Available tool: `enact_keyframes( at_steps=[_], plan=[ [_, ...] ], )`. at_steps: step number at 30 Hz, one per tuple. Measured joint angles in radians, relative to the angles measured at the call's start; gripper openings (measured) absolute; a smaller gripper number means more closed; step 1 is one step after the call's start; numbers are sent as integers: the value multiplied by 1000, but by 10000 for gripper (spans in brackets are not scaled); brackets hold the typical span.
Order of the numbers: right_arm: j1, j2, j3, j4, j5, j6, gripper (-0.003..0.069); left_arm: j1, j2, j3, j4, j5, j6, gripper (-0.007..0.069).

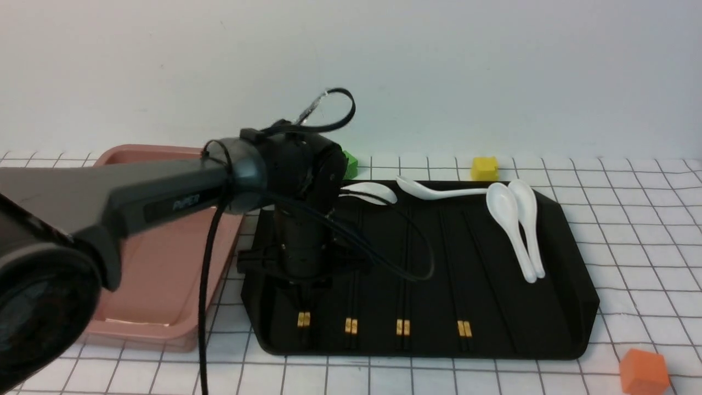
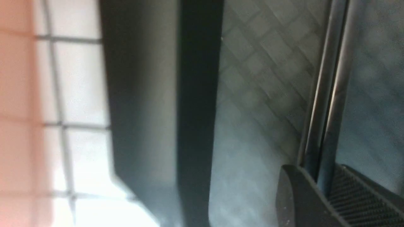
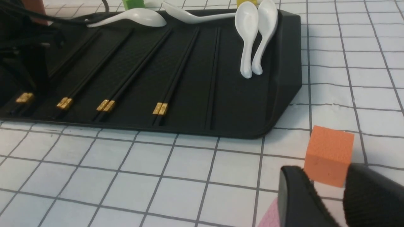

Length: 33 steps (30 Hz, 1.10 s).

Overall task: On white black tablecloth take chopsticks from black tray and put them in box.
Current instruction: 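Reach over to the black tray and grasp a pair of chopsticks with the left gripper, then place the chopsticks into the pink bin with the left gripper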

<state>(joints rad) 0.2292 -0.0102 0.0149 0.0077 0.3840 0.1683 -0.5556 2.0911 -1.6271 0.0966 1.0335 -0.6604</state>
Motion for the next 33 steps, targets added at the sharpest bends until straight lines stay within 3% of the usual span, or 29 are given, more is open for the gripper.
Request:
enact_keyframes(
  at_steps=[7, 14, 17, 20, 25, 33],
  plan=[
    [0, 0, 0, 0, 0, 0, 240, 53, -280, 1, -22, 70, 107, 116],
    [0, 0, 0, 0, 0, 0, 240, 377, -428, 10, -64, 193, 319, 116],
    [0, 0, 0, 0, 0, 0, 240, 529, -437, 76, -156, 194, 438, 116],
    [0, 0, 0, 0, 0, 0, 240, 607, -437, 163, -235, 159, 526, 116],
    [0, 0, 0, 0, 0, 0, 240, 644, -417, 289, -271, 11, 660, 116],
    [0, 0, 0, 0, 0, 0, 240, 644, -324, 325, -270, -83, 700, 116]
  ],
)
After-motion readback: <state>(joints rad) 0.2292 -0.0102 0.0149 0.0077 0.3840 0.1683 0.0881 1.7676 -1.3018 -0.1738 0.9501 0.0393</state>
